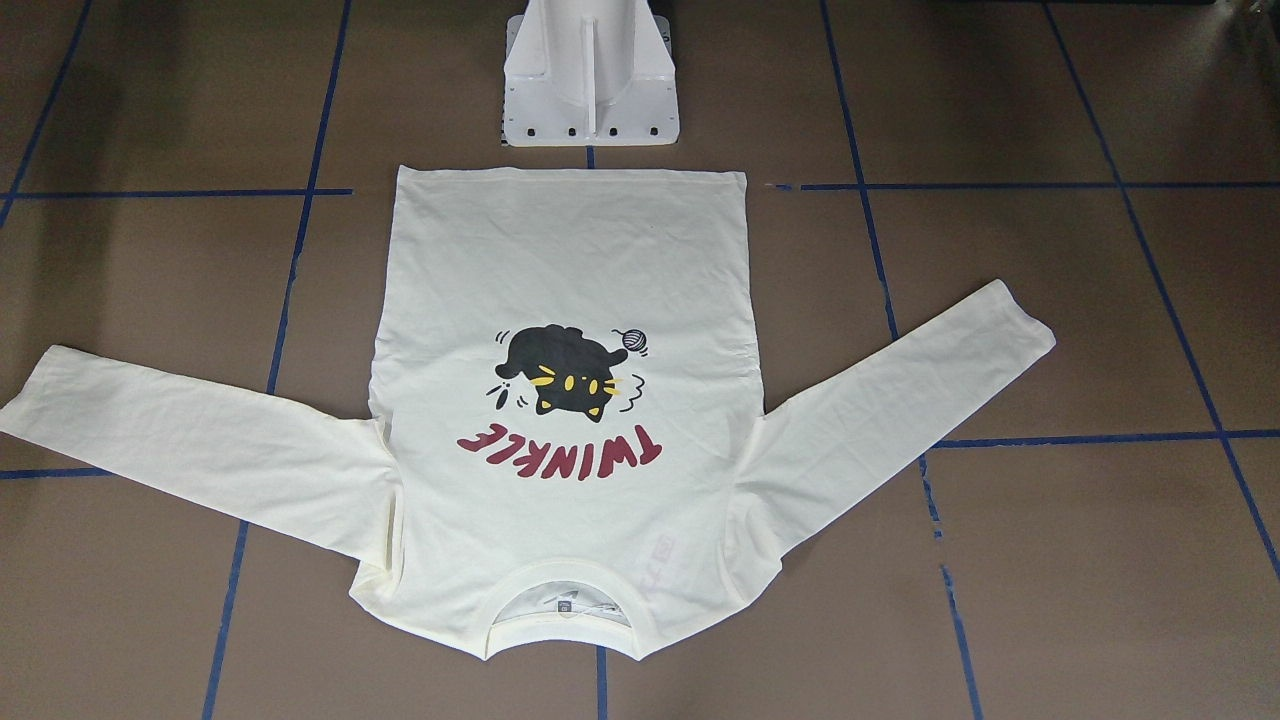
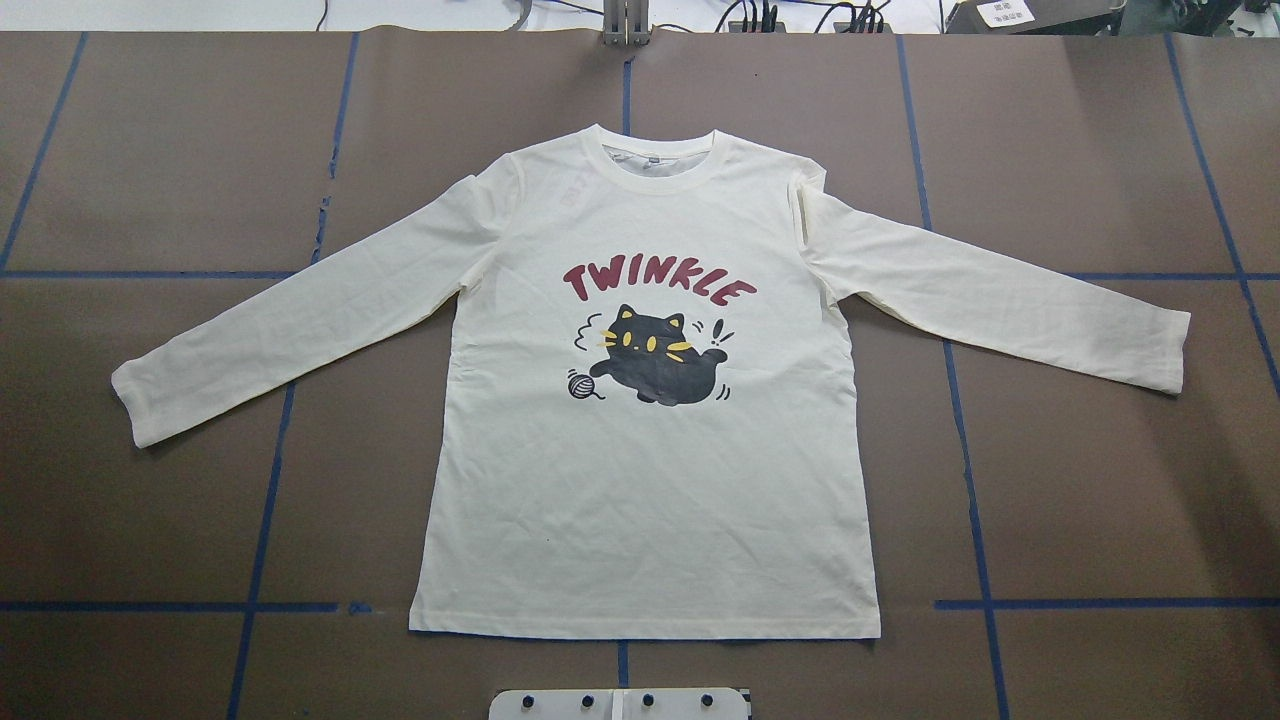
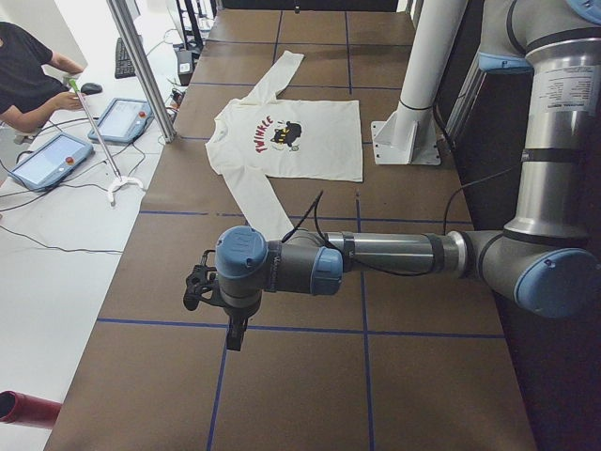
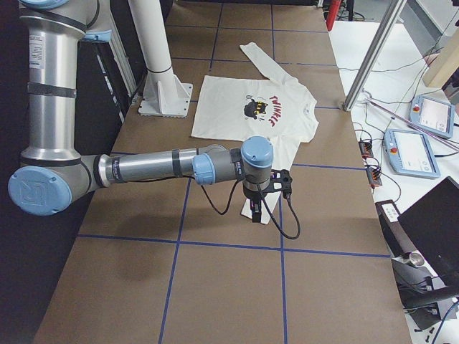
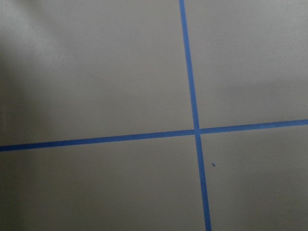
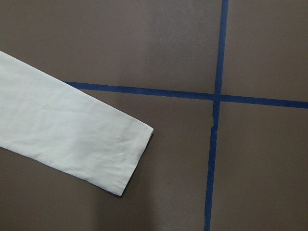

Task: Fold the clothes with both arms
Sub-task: 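Move the right gripper to the sleeve cuff farthest from the left arm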

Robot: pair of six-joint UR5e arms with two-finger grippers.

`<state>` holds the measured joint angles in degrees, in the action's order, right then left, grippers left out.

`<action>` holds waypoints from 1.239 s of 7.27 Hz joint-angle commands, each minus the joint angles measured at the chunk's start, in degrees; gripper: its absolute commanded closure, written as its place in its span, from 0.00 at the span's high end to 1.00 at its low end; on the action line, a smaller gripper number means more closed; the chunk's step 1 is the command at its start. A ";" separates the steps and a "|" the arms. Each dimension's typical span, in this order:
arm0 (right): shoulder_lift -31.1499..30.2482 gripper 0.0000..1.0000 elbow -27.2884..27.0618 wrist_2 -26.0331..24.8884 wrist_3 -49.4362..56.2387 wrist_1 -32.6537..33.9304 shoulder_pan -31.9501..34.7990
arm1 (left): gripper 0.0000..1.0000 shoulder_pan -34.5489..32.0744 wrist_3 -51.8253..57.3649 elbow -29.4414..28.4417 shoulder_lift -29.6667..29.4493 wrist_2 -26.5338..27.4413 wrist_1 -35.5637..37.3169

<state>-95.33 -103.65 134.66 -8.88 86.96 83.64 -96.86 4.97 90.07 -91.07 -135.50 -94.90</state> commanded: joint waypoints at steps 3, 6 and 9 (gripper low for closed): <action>-0.56 1.00 0.63 0.33 0.45 -0.22 -0.15 | 1.00 4.89 0.39 6.57 2.37 0.41 -0.46; 2.42 1.00 4.92 0.16 -2.87 -6.06 -8.21 | 1.00 6.50 0.39 8.63 3.61 -0.29 -3.77; 10.49 1.00 23.37 -0.36 -20.29 -29.68 -17.42 | 1.00 7.55 -0.30 7.14 4.58 -10.48 -7.56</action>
<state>-87.95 -86.75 134.64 -18.92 66.79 70.42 -89.89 5.15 97.41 -86.63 -143.02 -100.67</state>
